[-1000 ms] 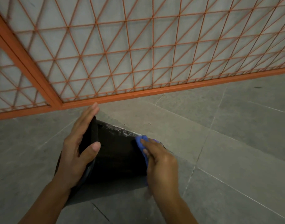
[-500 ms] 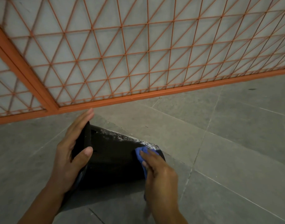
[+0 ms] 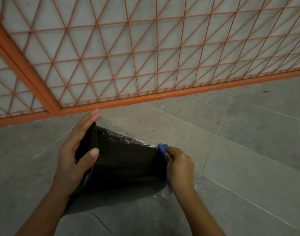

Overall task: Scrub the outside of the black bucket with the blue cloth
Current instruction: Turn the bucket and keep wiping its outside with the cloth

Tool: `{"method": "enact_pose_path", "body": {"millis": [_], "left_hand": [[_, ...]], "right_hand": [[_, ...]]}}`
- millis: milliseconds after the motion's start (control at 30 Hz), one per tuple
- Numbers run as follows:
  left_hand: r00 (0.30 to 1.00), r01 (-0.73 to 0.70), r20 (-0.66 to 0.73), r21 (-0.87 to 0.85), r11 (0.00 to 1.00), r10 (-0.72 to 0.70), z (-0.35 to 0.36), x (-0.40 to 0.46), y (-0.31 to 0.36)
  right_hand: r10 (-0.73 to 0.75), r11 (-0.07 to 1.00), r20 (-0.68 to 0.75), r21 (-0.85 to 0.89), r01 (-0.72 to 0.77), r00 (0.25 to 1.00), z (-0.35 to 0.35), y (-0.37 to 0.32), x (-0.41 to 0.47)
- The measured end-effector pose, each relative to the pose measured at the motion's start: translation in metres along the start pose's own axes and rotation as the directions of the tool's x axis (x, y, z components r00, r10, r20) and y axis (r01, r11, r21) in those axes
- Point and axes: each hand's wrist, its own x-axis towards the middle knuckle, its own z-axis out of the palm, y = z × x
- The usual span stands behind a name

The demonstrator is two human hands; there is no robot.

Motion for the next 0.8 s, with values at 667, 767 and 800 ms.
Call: {"method": "enact_pose_path", "body": {"millis": [667,767,800], "left_hand": [[1.000,-0.007,0.013,-0.010,1.000,0.008,0.000,0.002,-0.005],[1.000,-0.002,0.027,-0.006,1.000,0.002,-0.001,0.001,-0.003],[0.999,0.005,0.032,0.001,1.000,-0.005,-0.003,0.000,-0.004]], "right_hand": [[0.133,0.991,0.072,0.015,-0.134,0.989,0.002,0.017,0.010],[0.253,0.955,0.220,0.096,-0.279,0.942,-0.001,0.026,0.007],[0.269,0.940,0.293,0.126,-0.316,0.918,-0.003,0.029,0.005]]}}
